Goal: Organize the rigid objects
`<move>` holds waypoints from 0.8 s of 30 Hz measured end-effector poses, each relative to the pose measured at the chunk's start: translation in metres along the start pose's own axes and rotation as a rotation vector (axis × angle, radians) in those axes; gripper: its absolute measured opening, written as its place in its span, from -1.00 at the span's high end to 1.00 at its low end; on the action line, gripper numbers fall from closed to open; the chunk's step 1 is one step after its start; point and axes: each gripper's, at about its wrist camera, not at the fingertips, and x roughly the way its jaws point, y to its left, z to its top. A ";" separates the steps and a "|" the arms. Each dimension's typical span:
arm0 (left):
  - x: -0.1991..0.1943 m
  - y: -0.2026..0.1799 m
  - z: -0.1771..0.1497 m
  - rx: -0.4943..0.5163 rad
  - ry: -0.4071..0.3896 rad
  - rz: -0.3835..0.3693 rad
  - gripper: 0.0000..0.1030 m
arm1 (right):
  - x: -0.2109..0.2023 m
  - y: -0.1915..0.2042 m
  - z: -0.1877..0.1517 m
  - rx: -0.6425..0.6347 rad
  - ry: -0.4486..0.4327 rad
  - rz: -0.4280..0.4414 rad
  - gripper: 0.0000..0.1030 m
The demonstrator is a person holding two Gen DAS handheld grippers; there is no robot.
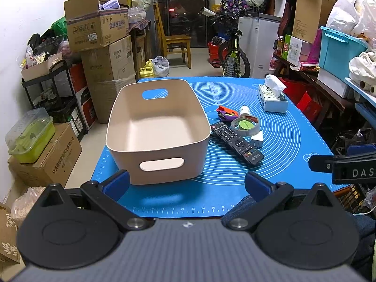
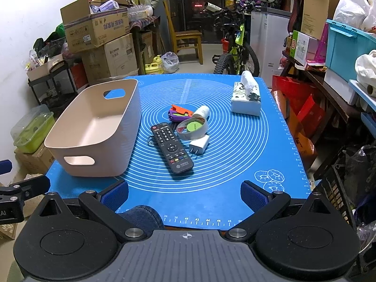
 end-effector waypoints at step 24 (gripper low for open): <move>0.006 0.013 0.004 -0.019 -0.006 0.034 -0.99 | 0.008 0.004 0.006 -0.037 -0.012 0.010 -0.95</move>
